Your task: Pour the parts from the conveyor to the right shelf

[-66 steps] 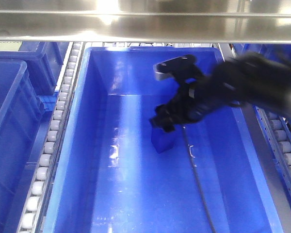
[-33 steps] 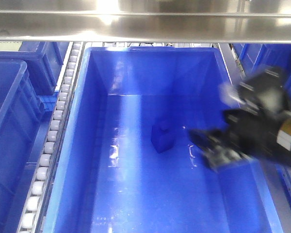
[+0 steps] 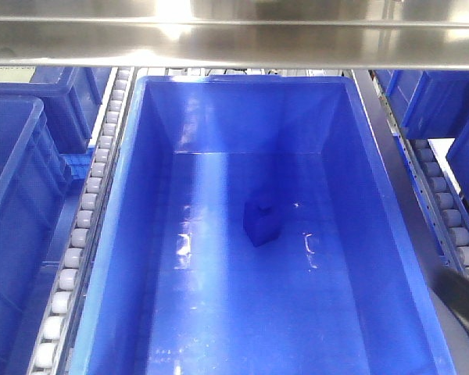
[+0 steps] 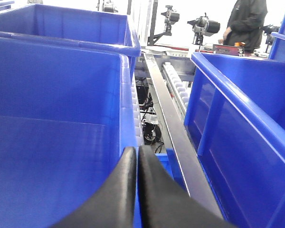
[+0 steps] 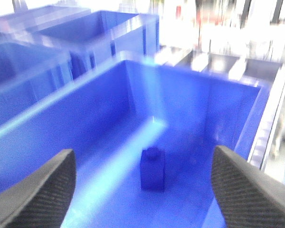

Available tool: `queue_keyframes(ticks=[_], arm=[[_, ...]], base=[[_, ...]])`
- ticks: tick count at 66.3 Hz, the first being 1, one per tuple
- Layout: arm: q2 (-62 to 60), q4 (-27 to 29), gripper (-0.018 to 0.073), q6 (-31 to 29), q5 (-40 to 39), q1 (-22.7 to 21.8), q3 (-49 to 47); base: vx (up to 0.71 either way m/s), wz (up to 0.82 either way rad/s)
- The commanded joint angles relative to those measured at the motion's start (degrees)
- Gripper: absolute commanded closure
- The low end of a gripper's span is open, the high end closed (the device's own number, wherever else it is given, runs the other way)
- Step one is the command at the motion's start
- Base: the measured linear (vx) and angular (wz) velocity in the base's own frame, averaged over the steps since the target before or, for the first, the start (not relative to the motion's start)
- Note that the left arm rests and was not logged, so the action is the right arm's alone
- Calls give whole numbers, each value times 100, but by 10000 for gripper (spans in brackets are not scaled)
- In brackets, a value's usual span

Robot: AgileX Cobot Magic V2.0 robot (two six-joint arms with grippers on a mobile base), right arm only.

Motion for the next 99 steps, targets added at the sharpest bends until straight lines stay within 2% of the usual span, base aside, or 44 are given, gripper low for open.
queue_keyframes(ticks=[1, 10, 17, 23, 34, 88, 93, 99], arm=[[-379, 32, 28, -69, -440, -14, 128], [-639, 37, 77, -69, -458, -14, 463], [-639, 26, 151, -80, -453, -14, 581], [-639, -2, 267, -167, -460, -14, 581], [-639, -2, 576, -184, -460, -14, 581], [-639, 38, 568, -176, -431, -14, 596], [-640, -177, 568, -173, -451, -158, 596], [-645, -178, 568, -65, -451, -776, 596]], base=[[0, 0], [0, 0], [0, 0], [0, 0], [0, 0], [0, 0], [0, 0], [0, 0]])
